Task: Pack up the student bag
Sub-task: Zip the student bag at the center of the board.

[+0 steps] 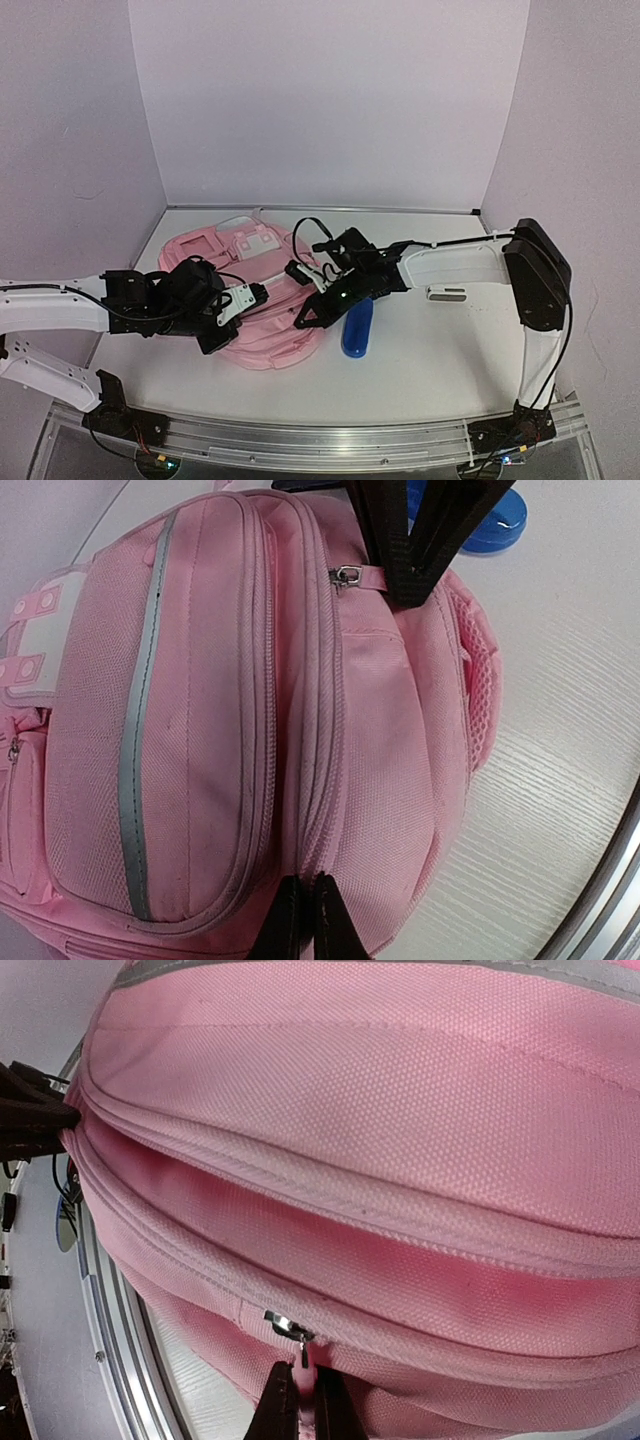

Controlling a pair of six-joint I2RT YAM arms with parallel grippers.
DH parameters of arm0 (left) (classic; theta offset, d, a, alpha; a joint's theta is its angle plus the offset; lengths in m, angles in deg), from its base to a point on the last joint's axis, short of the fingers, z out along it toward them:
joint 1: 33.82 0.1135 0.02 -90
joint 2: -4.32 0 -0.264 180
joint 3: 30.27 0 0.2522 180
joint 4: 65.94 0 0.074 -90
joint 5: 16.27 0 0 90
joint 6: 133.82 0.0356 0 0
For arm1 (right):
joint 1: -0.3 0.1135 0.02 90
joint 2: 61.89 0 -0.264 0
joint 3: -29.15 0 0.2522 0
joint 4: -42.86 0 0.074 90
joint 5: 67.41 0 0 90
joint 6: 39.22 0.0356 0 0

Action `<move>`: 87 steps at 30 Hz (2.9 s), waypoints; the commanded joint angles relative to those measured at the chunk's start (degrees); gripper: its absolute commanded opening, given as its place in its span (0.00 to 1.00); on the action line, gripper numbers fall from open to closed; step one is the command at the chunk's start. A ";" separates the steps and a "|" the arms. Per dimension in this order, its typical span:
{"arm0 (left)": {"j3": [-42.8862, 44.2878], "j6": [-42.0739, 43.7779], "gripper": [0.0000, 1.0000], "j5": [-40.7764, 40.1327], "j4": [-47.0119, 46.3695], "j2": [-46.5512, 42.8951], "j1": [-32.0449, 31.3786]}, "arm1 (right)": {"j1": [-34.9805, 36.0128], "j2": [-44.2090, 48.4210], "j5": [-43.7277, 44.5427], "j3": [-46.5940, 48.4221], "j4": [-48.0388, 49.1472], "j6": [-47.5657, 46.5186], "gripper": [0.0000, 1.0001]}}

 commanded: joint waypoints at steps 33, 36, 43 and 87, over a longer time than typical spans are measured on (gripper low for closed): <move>7.30 2.51 0.51 4.23 -6.39 5.01 -1.61 | 2.92 5.31 -6.31 4.09 -3.86 -0.29 0.00; 7.51 3.65 0.50 4.64 -7.98 8.23 -1.61 | 2.94 5.72 -5.96 3.65 -3.92 -0.38 0.00; 7.68 3.13 0.06 -0.16 -2.95 11.84 -1.57 | 1.01 7.24 -5.66 1.50 -4.09 -1.20 0.00; 5.46 -3.16 0.43 -2.94 -0.72 2.70 -1.60 | -15.79 -3.28 7.28 17.50 -8.78 -10.29 0.53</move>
